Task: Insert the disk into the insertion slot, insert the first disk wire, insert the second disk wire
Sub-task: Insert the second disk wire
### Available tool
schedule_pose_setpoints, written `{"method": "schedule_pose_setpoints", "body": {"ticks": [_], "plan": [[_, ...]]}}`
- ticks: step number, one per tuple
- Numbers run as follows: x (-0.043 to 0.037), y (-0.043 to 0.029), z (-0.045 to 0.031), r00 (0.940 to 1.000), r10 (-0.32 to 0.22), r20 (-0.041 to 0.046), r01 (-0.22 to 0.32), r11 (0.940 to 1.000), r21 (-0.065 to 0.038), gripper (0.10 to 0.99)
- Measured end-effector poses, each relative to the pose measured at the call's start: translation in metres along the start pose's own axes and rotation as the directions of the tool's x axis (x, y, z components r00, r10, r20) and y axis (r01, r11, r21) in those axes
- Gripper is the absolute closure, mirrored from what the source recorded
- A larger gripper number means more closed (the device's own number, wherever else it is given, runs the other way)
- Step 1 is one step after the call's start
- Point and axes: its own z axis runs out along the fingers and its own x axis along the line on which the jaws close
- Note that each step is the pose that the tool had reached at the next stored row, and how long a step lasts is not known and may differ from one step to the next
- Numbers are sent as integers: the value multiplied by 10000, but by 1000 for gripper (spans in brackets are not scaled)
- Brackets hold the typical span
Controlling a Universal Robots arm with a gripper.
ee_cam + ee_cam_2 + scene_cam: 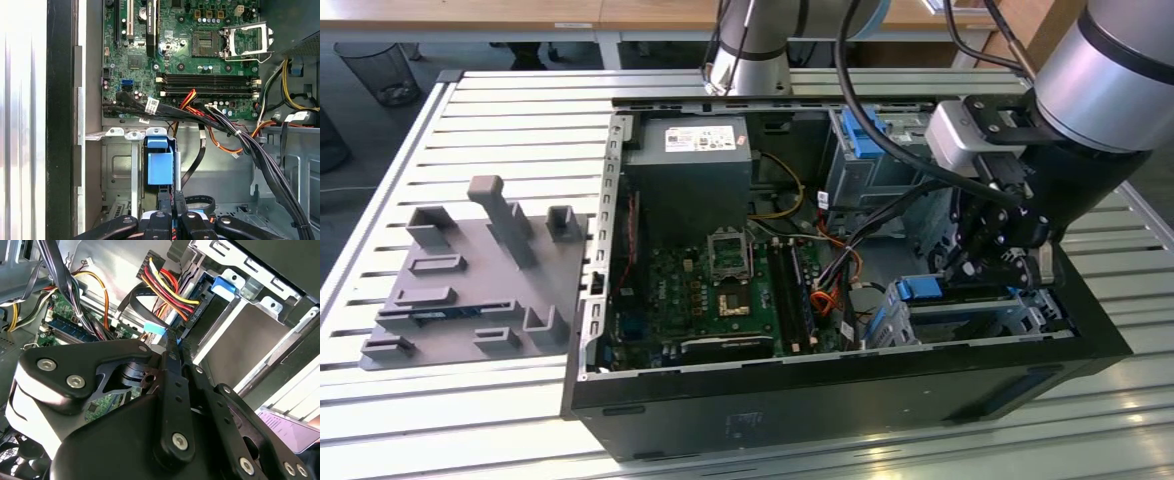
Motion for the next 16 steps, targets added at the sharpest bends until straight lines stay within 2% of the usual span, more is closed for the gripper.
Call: {"method": "schedule_pose_setpoints", "body": {"ticks": [16], "plan": [[3, -22, 21, 10000, 10, 2, -10, 10000, 0, 937]]}}
